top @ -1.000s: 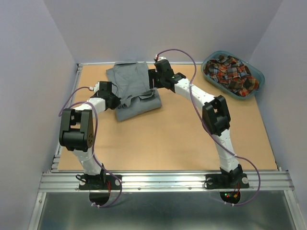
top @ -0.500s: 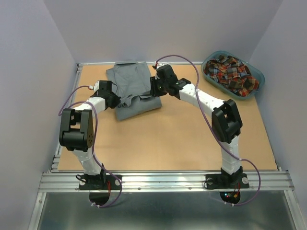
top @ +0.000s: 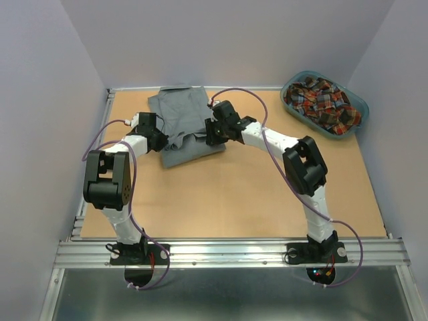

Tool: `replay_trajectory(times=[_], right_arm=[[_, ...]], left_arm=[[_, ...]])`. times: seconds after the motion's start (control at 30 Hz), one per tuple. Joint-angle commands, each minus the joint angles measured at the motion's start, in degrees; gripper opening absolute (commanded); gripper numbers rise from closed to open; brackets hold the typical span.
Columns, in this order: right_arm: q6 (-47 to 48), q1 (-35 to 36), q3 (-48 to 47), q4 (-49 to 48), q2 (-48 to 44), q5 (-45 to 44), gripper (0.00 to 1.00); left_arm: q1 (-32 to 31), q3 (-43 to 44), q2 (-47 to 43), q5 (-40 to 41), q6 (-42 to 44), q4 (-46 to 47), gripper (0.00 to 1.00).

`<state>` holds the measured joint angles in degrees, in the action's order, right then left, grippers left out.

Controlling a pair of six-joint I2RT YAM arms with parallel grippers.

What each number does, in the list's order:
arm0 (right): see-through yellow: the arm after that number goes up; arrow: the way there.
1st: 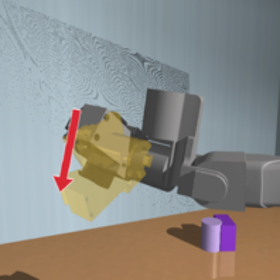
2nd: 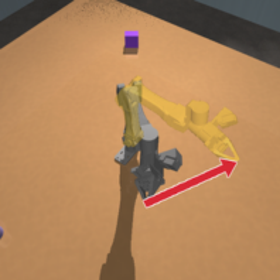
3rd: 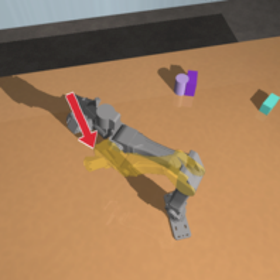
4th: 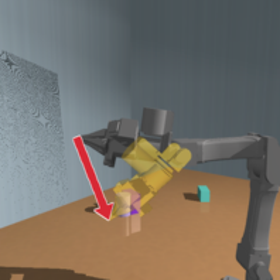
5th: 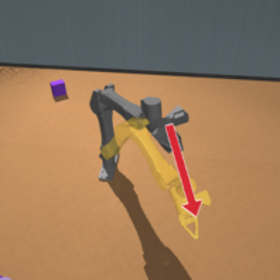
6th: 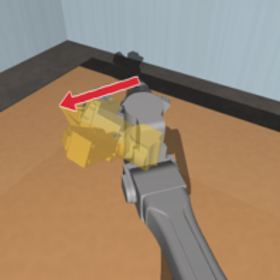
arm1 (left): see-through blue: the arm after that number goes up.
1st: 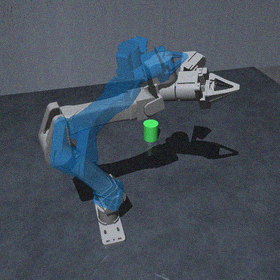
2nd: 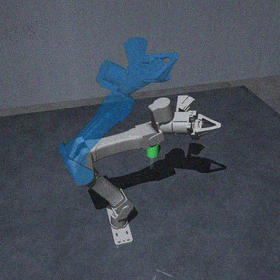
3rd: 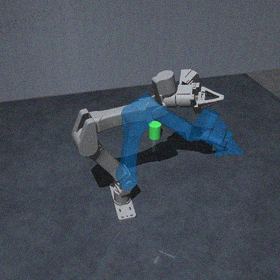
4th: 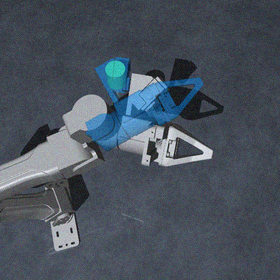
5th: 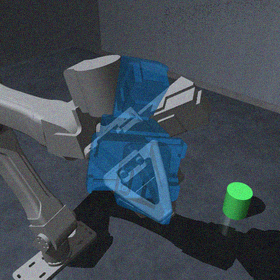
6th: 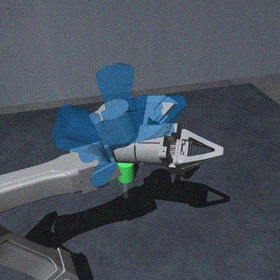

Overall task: Fold and stack the long sleeve shirts
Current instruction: Fold the shirt

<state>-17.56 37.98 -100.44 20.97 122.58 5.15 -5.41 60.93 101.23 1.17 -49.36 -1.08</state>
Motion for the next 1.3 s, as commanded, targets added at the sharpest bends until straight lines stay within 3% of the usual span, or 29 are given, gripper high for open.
replay_trajectory(times=[0.0,0.37,0.57,0.8,1.27], right_arm=[[-0.02,0.43,-3.61,-2.16,3.27,0.57,0.36],[0.86,0.43,-15.21,-2.6,11.71,-3.03,0.38],[1.3,0.34,-21.19,-2.6,15.57,-8.13,0.47],[-1.24,0.34,-21.2,-3.22,12.68,-14.45,0.59],[-3.01,0.26,-29.81,-4.27,21.19,-10.94,0.6]], left_arm=[[0.31,2.18,-0.07,1.12,0.32,0.73,0.0],[0.31,2.44,0.37,1.99,0.94,0.73,0.0],[0.31,2.88,0.46,2.52,1.81,0.64,0.0],[0.31,2.97,0.37,2.96,2.25,0.47,0.0],[0.22,3.5,0.98,2.87,3.31,0.38,0.0]])
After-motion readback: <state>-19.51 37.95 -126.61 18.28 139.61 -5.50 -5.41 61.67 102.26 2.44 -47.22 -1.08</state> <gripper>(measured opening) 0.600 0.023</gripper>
